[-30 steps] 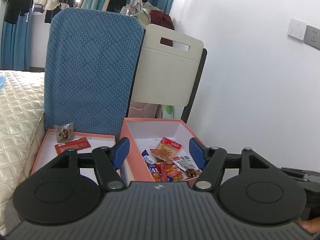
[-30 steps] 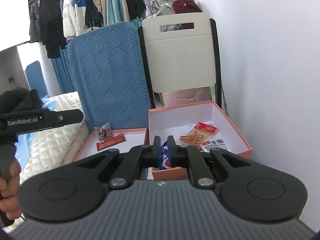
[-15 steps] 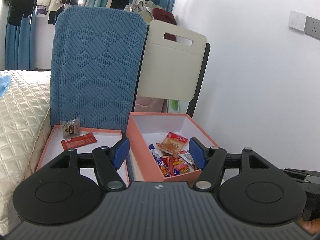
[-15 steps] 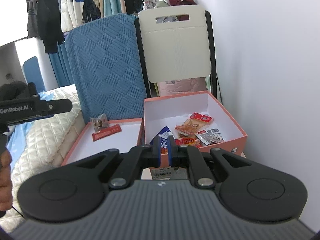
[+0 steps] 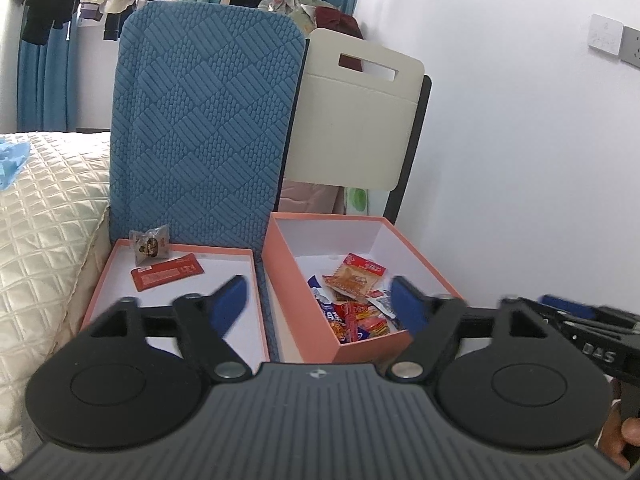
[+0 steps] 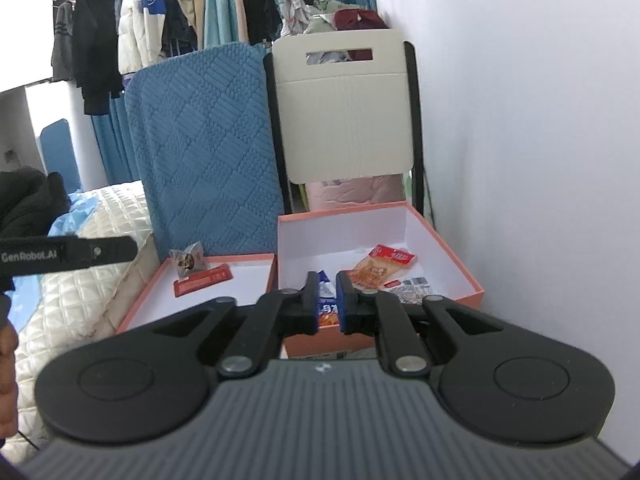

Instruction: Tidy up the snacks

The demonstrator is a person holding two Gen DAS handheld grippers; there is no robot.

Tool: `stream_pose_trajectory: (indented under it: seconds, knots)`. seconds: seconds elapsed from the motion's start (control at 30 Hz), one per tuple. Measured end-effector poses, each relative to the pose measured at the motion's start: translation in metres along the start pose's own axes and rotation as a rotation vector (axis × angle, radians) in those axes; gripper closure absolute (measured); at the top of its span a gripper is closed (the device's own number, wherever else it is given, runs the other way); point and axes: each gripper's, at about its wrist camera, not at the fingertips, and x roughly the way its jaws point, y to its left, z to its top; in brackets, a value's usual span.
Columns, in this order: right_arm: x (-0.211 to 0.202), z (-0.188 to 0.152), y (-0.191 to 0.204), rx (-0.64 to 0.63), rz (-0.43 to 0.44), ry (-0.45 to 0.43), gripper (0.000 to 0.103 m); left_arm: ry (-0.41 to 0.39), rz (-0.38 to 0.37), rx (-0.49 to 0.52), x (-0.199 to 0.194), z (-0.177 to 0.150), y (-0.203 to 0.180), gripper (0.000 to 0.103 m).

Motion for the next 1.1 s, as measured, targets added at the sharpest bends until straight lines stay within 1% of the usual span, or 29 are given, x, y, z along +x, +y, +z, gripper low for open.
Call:
stream_pose_trajectory:
  seconds: [0.03, 0.1, 0.2, 0.37, 0.53, 0.7, 0.83, 1.1]
  knots:
    - [-0.001, 0.000, -0.001, -0.001, -0.003, -0.008, 0.036, 0.000, 0.005, 0.002, 0.000, 0.000, 0.000, 0.013]
    - [-0.002, 0.001, -0.002, -0.008, -0.016, -0.032, 0.008, 0.007, 0.009, 0.007, 0.001, 0.000, 0.000, 0.009]
    - [-0.001, 0.002, -0.002, -0.019, -0.026, -0.028, 0.010, 0.011, 0.012, 0.006, 0.001, -0.001, -0.001, 0.005]
    - [0.001, 0.001, -0.006, 0.006, -0.033, -0.016, 0.010, 0.012, 0.034, 0.009, 0.001, 0.000, -0.002, 0.002]
    - [0.001, 0.000, -0.006, 0.005, -0.034, -0.015, 0.010, 0.014, 0.066, 0.027, 0.002, 0.000, -0.005, 0.002]
    - [0.001, 0.000, -0.006, 0.007, -0.032, -0.017, 0.010, 0.022, 0.073, 0.019, 0.003, 0.001, -0.006, 0.002]
    - [-0.001, 0.001, -0.006, -0.001, -0.032, -0.023, 0.010, 0.022, 0.092, 0.024, 0.004, 0.001, -0.008, 0.002]
    - [-0.002, 0.001, -0.008, 0.002, -0.036, -0.020, 0.010, 0.028, 0.091, 0.037, 0.006, 0.000, -0.012, 0.002]
